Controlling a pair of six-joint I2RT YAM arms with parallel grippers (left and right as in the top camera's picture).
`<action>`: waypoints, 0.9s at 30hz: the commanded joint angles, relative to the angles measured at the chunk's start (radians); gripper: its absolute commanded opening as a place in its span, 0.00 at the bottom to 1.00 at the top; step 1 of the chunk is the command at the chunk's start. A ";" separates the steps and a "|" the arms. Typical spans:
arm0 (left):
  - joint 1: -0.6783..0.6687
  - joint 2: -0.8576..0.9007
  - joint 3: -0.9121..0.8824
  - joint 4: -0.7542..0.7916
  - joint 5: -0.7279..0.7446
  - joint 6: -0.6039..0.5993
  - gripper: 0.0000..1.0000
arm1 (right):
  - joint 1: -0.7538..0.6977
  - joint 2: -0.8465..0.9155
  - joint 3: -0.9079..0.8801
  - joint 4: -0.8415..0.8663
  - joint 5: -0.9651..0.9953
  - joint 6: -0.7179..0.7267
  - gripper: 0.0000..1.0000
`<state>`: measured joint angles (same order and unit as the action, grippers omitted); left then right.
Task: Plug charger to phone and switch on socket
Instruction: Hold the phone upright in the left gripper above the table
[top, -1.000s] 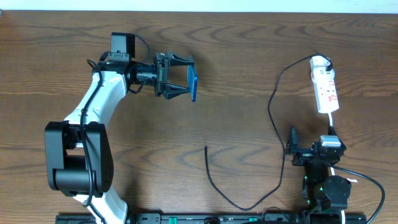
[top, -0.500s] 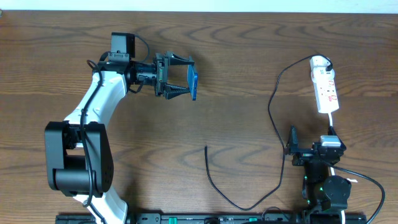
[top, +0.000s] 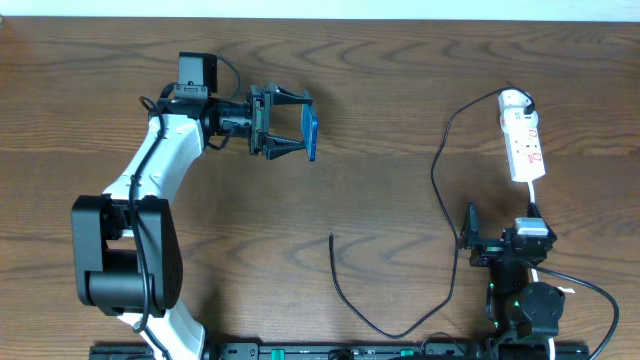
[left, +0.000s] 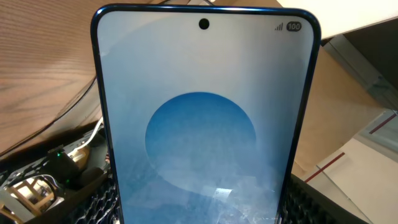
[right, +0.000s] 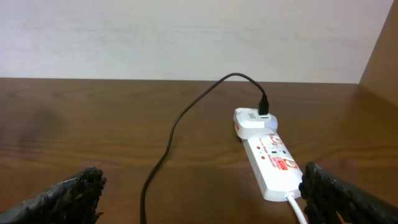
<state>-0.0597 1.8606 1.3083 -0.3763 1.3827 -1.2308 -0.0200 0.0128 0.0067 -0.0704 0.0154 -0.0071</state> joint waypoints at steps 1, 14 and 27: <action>0.004 -0.036 0.008 0.005 0.050 -0.006 0.07 | 0.018 -0.006 -0.001 -0.004 0.005 0.014 0.99; 0.004 -0.036 0.008 0.005 0.075 -0.100 0.07 | 0.018 -0.006 -0.001 -0.004 0.005 0.014 0.99; 0.004 -0.036 0.008 0.005 0.076 -0.118 0.07 | 0.018 -0.006 -0.001 -0.004 0.005 0.014 0.99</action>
<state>-0.0597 1.8606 1.3083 -0.3763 1.4086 -1.3388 -0.0200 0.0128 0.0067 -0.0704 0.0154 -0.0071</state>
